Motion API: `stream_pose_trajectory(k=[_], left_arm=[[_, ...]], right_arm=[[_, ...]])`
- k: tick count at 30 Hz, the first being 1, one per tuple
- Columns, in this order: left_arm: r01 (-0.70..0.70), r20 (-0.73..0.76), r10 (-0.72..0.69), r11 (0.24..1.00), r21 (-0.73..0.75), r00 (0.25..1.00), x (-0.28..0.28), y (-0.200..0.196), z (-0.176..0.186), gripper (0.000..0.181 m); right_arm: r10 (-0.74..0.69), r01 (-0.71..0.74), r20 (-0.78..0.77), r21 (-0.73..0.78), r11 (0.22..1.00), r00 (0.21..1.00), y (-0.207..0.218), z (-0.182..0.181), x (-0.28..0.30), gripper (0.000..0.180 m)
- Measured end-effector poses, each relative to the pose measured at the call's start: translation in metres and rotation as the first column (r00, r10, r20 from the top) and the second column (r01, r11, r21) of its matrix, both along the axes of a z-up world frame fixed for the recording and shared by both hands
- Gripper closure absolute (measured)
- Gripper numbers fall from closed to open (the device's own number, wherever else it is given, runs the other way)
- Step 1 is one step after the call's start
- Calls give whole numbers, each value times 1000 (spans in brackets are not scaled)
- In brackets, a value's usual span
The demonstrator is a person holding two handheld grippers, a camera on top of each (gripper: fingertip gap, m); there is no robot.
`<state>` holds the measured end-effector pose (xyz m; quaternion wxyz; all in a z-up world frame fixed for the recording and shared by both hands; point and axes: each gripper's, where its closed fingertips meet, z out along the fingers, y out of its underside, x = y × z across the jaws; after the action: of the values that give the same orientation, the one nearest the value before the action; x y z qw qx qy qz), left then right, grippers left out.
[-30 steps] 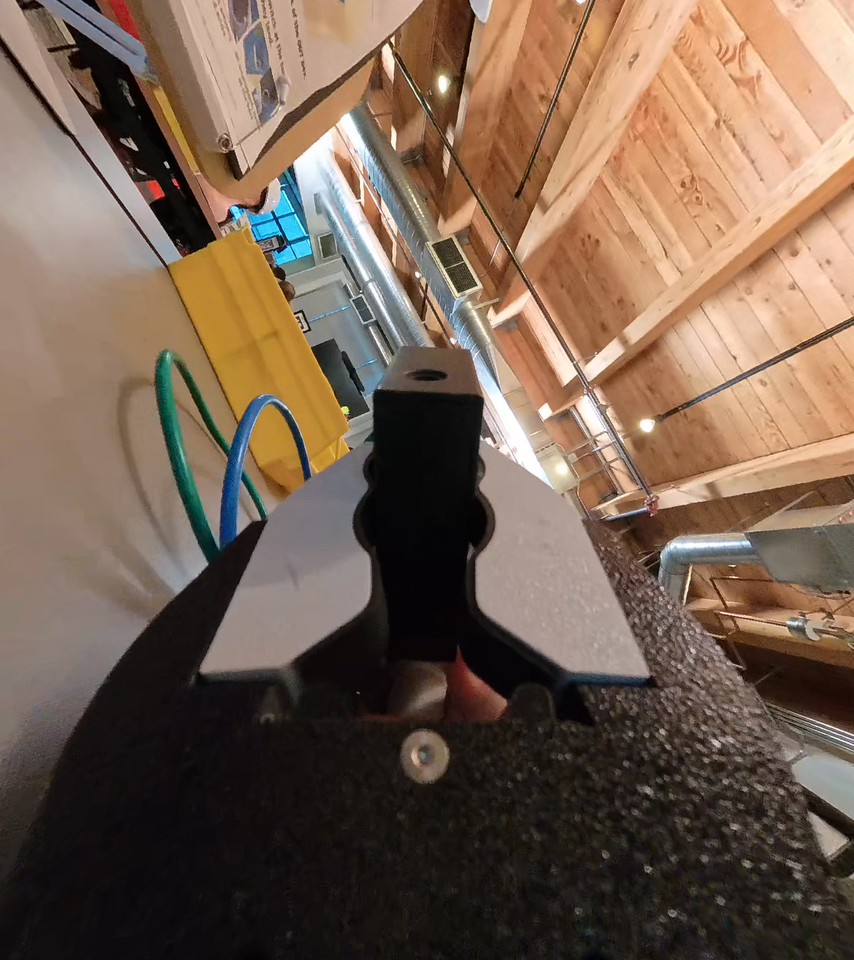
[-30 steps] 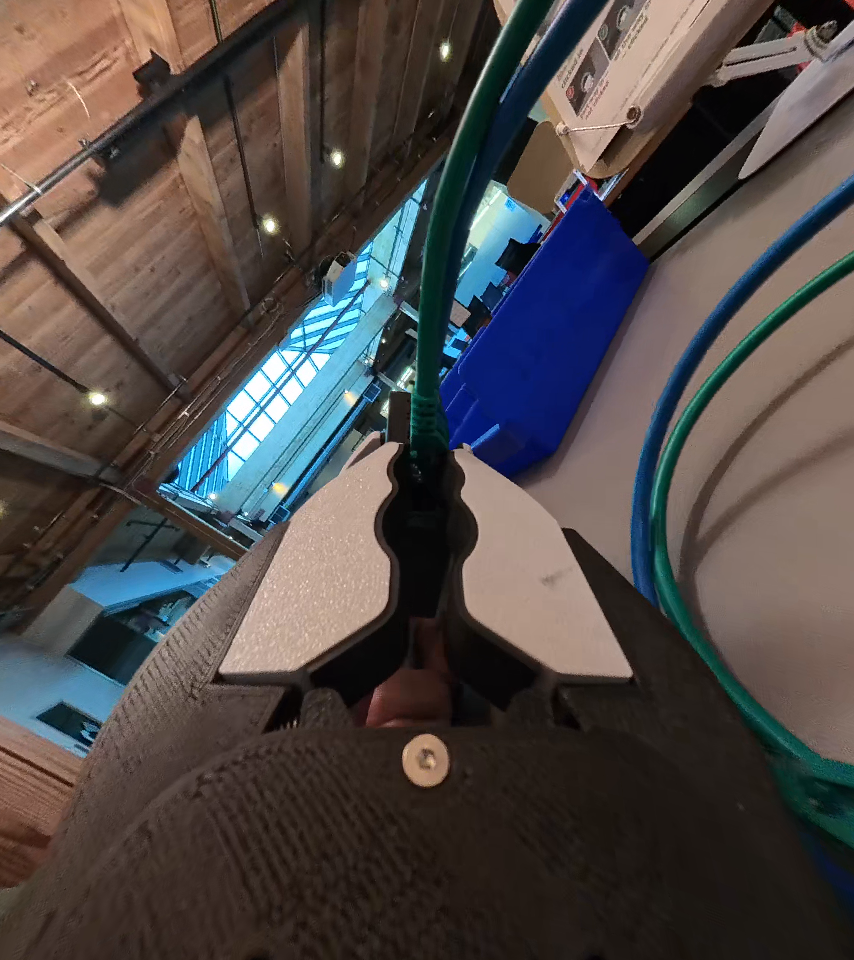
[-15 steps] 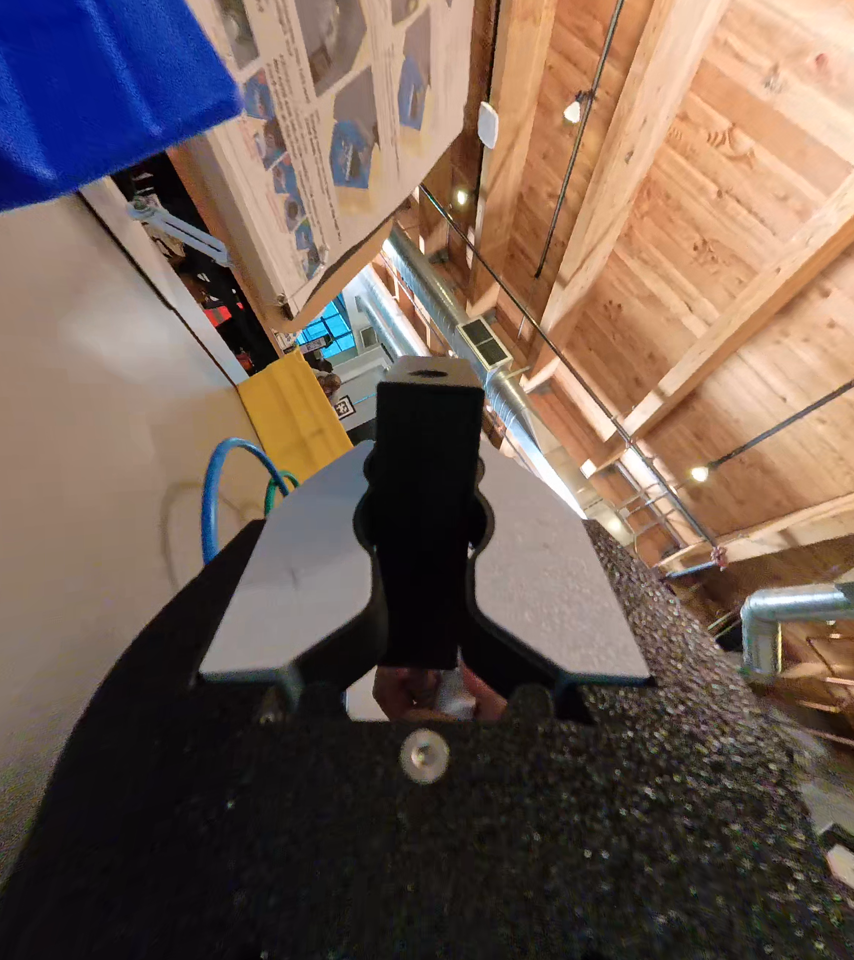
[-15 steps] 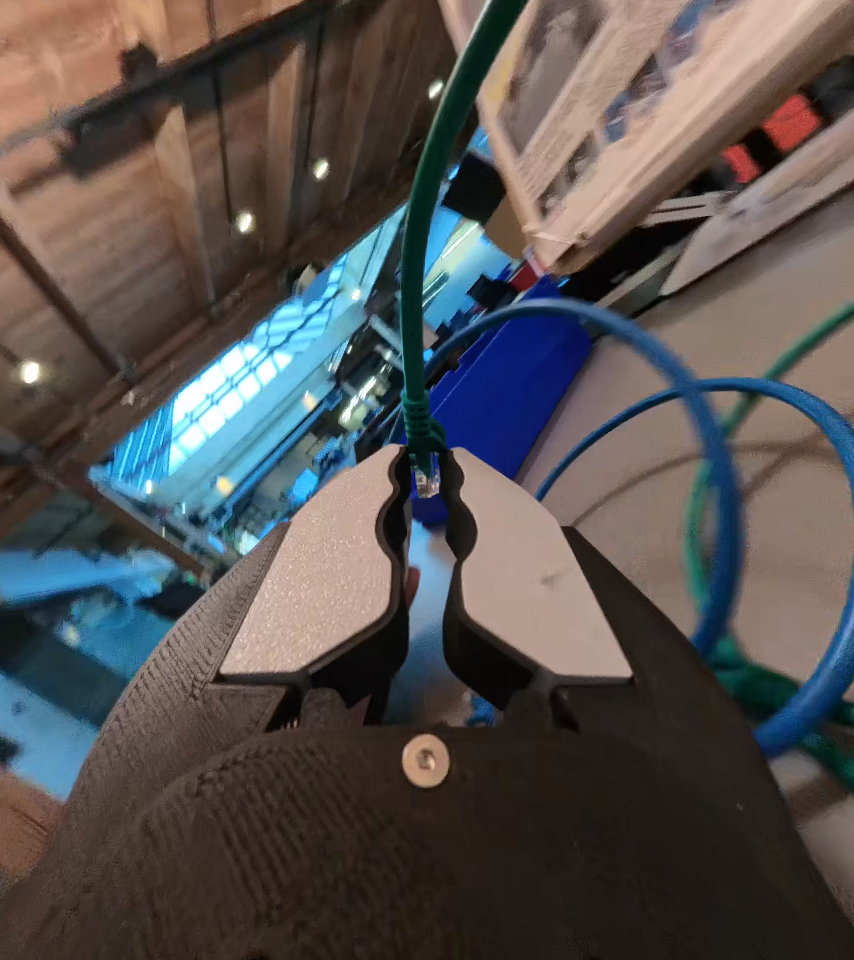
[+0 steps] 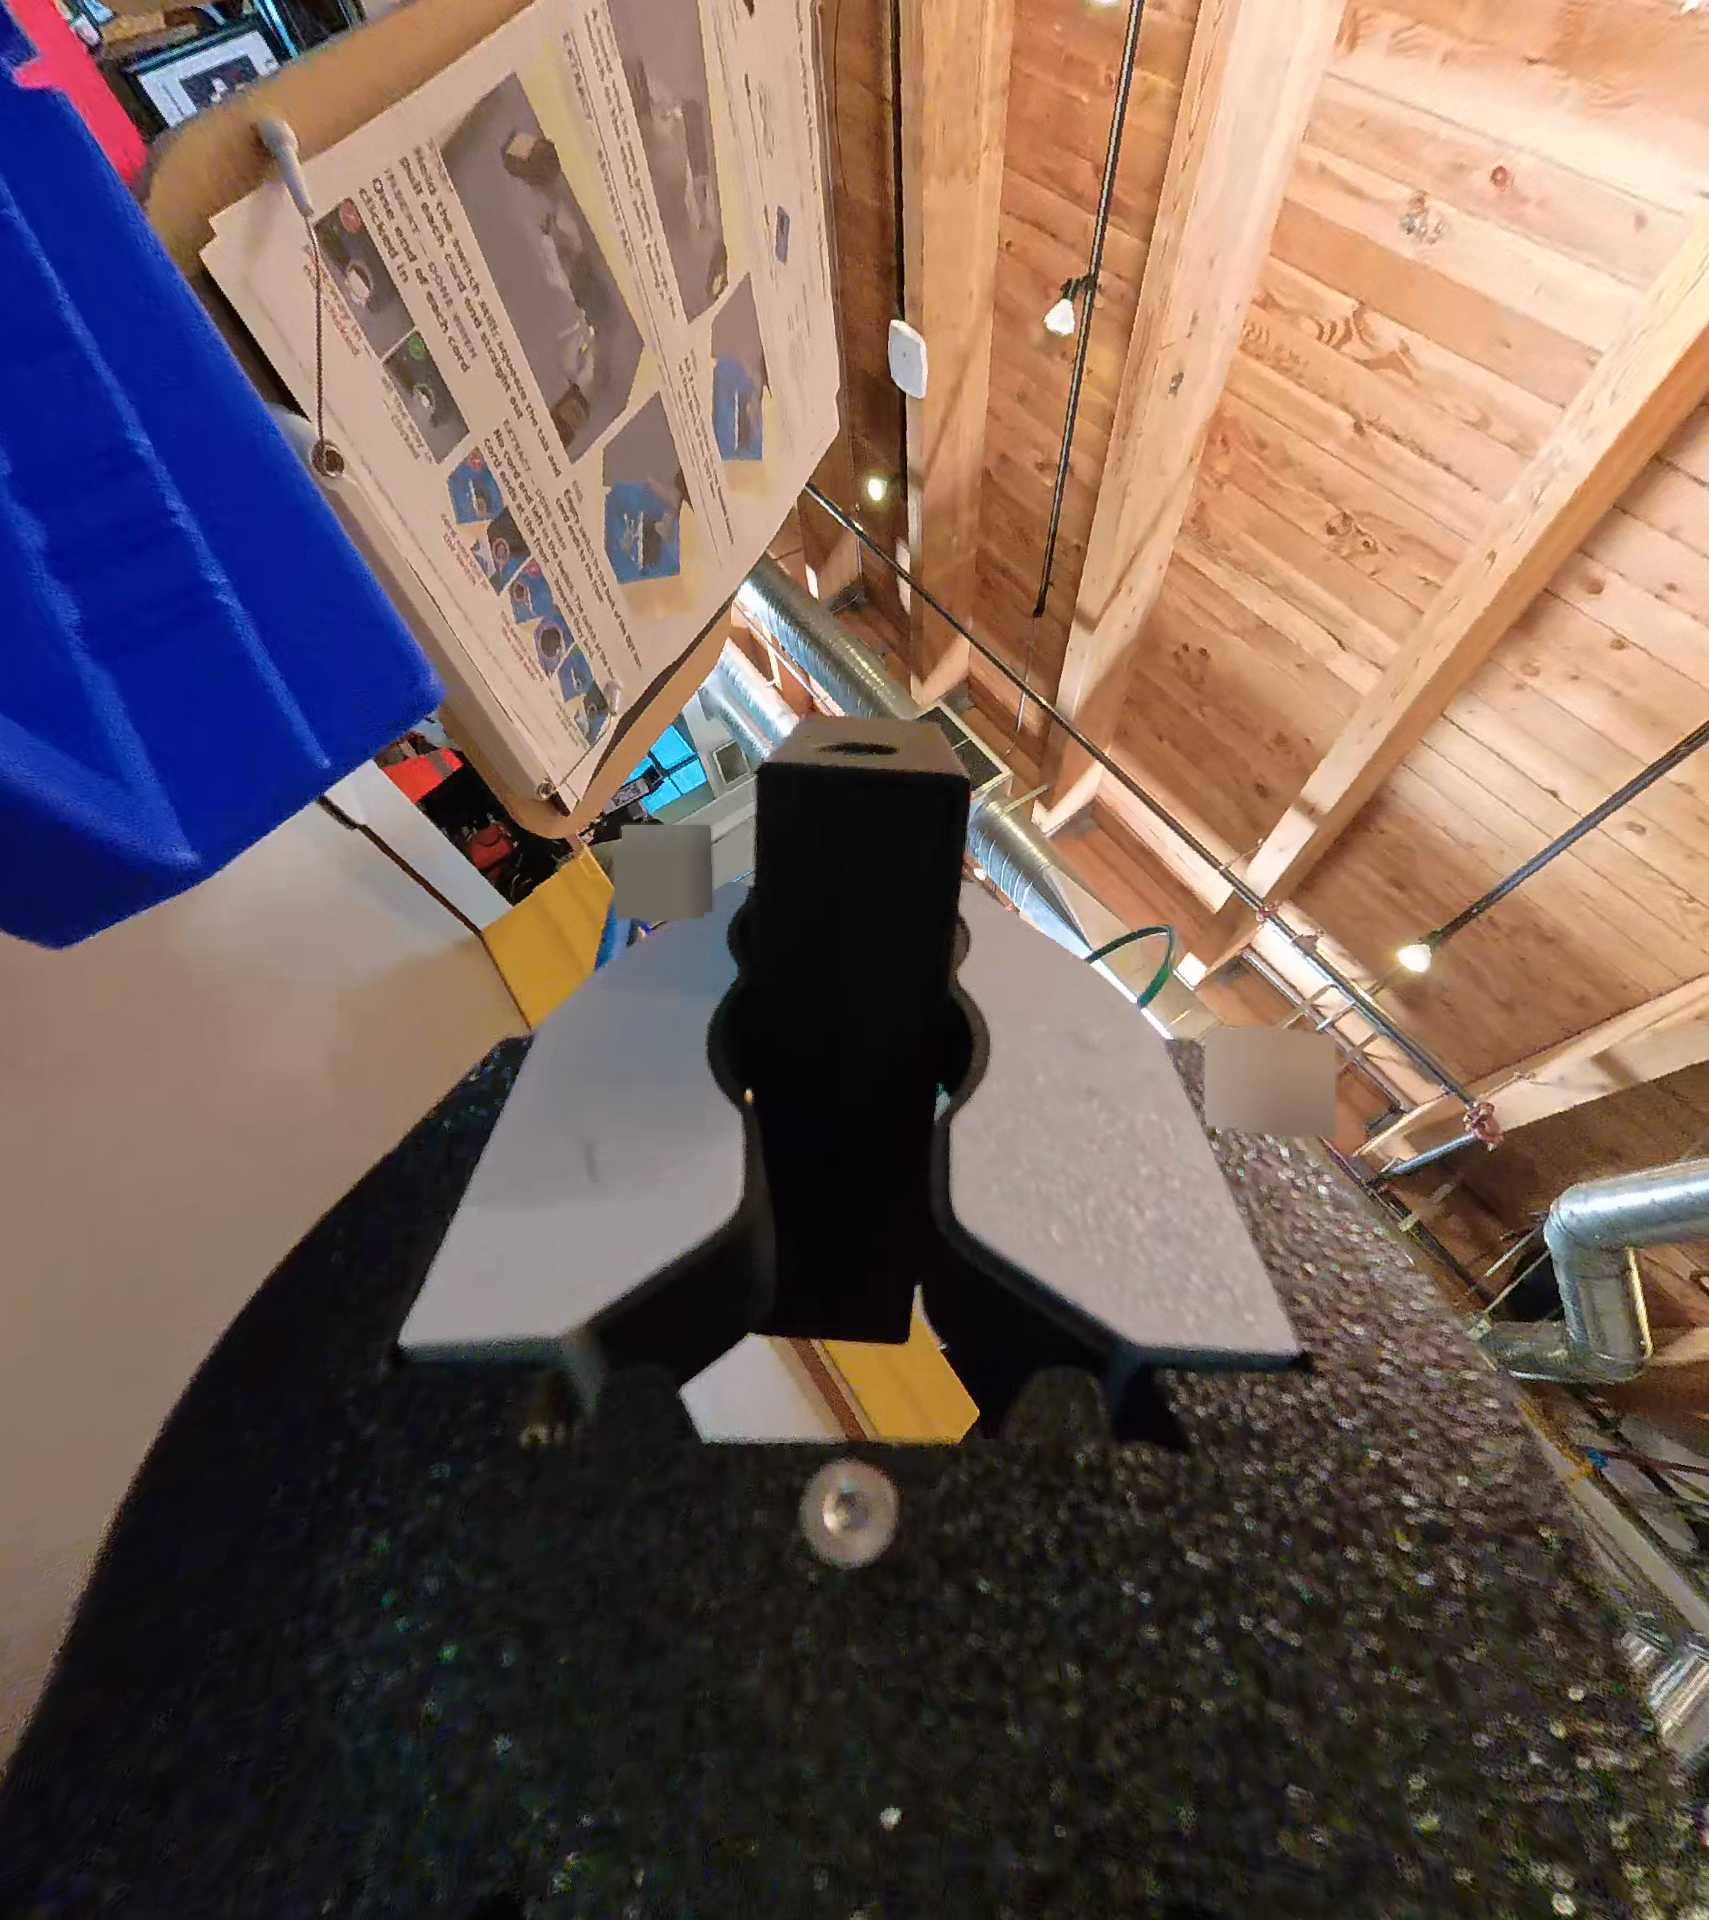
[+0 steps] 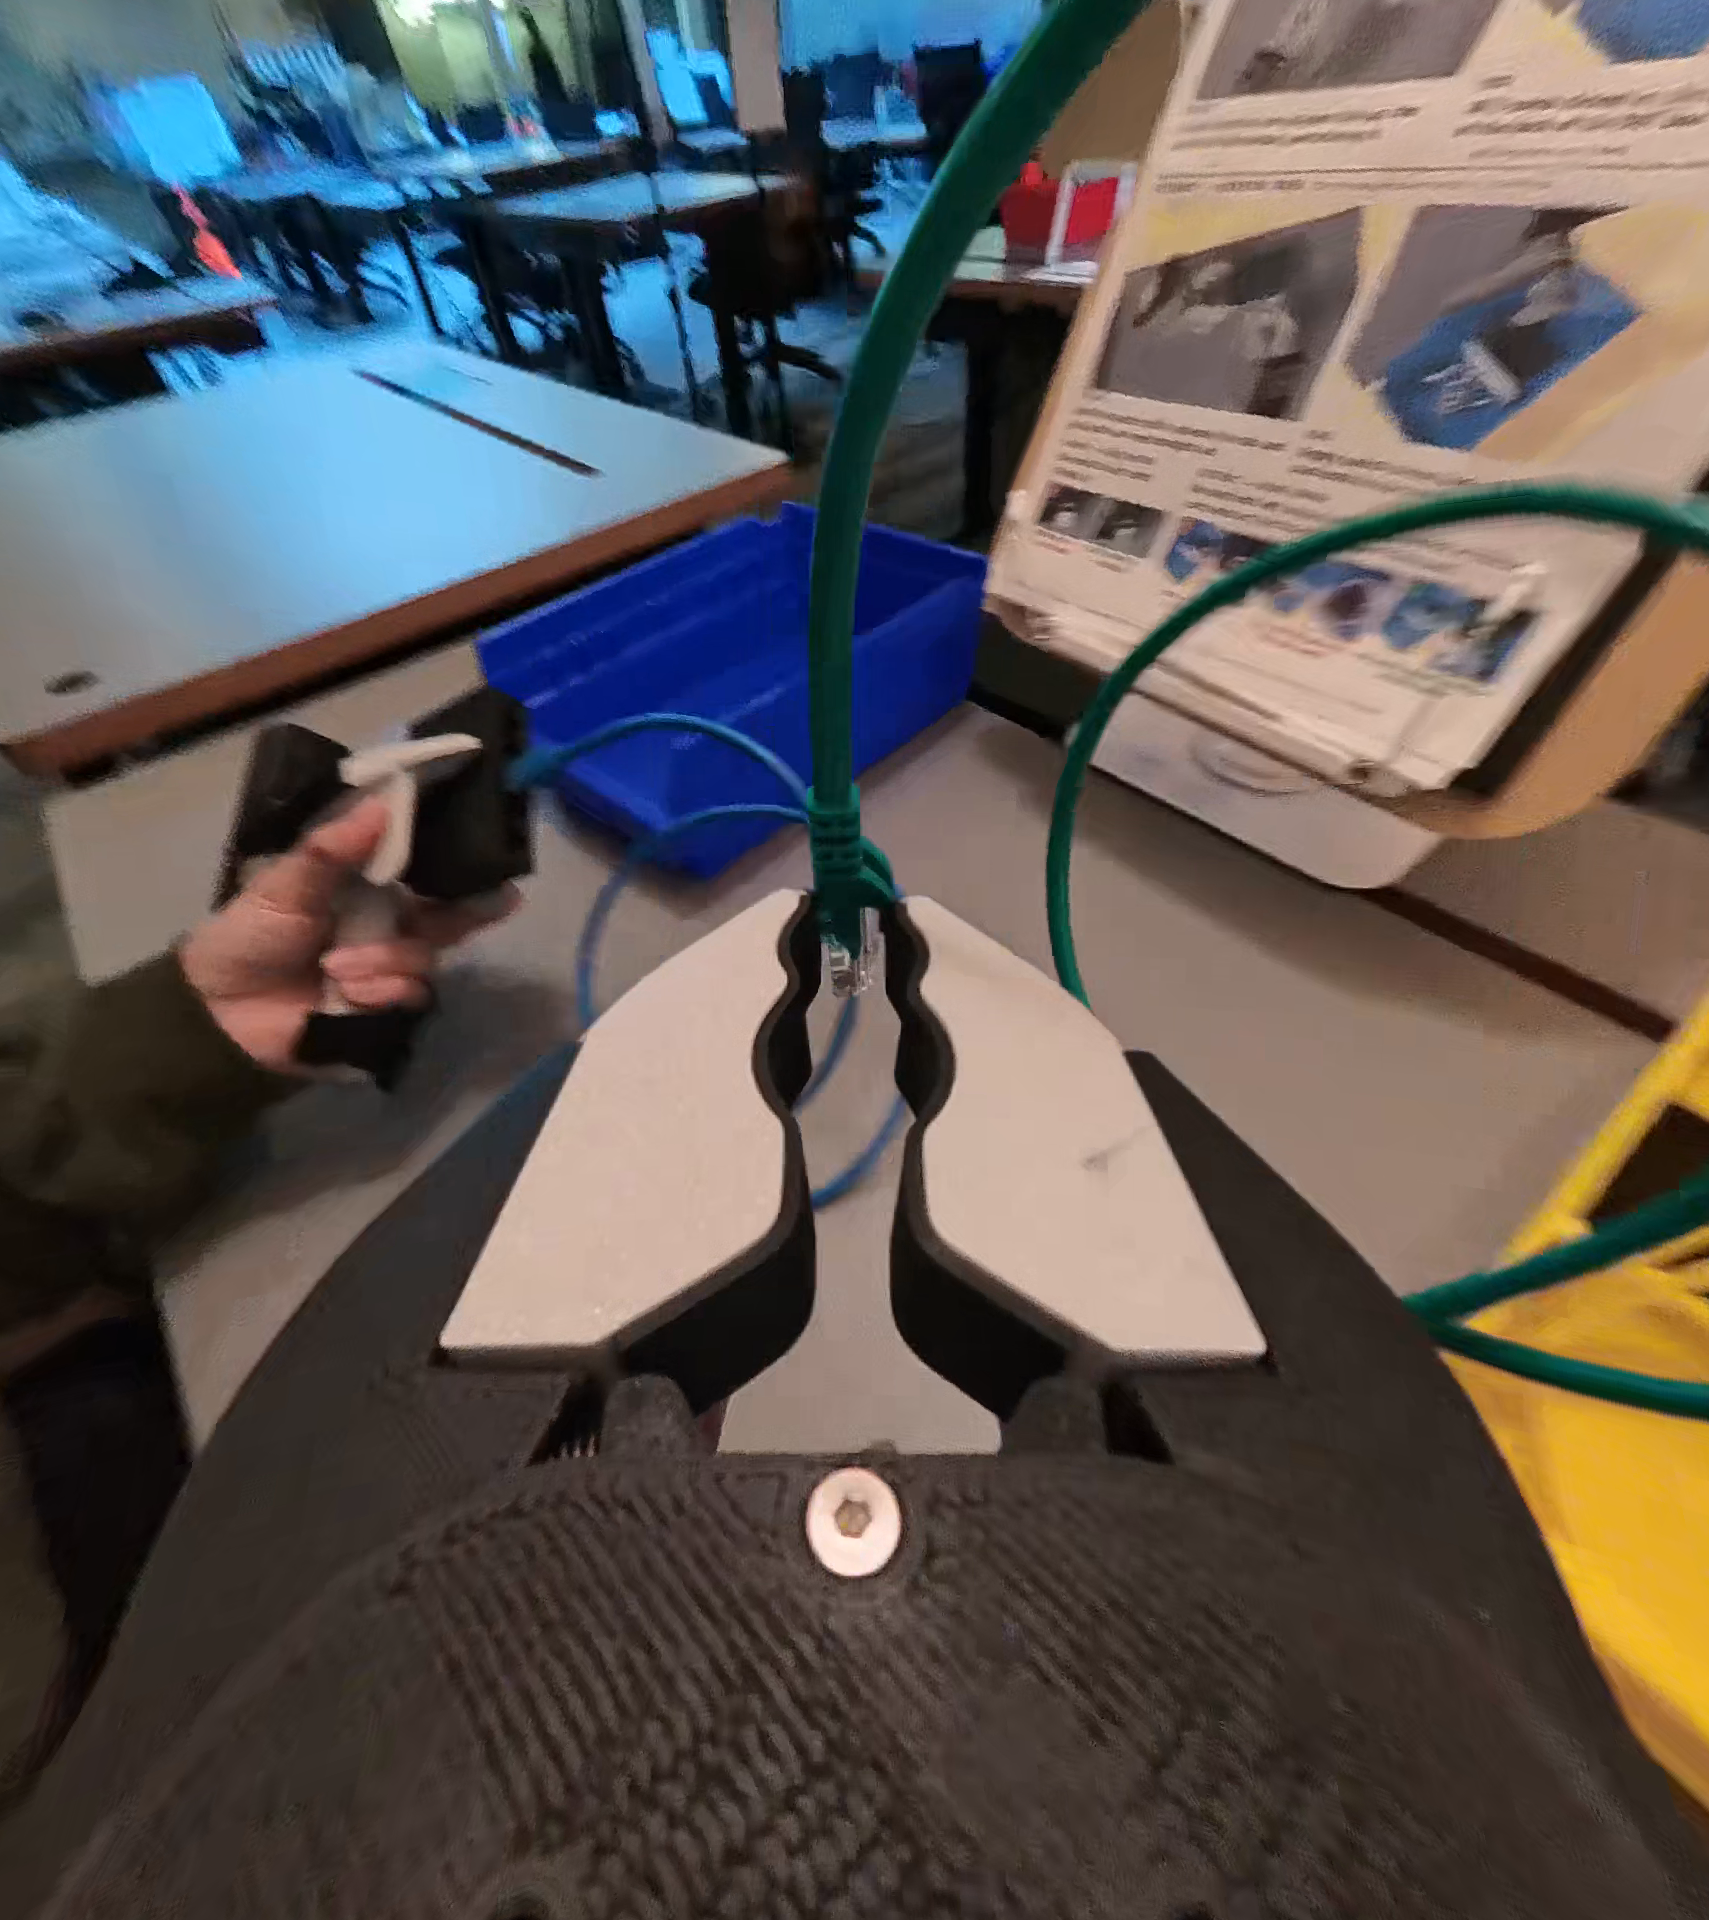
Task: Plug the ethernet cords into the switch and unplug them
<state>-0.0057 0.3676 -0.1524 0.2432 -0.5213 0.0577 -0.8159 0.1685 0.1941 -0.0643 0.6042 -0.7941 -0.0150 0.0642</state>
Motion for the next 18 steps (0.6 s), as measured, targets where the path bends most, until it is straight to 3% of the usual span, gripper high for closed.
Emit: stream_pose_trajectory(k=[7,9,13,18], left_arm=[[11,-2,-11,1000,18,1000,-3,3,2,148],[31,1,-31,999,11,1000,-1,1,1,151],[52,1,-52,999,15,999,3,-2,0,151],[53,-6,-53,999,6,999,2,1,-4,151]], right_arm=[[-37,85,191,-252,964,981,-15,6,93,166],[-18,67,139,-359,931,990,-18,-8,114,167],[-110,206,198,-572,794,974,-36,-61,175,167],[-177,276,212,-681,679,961,-52,-111,213,167]])
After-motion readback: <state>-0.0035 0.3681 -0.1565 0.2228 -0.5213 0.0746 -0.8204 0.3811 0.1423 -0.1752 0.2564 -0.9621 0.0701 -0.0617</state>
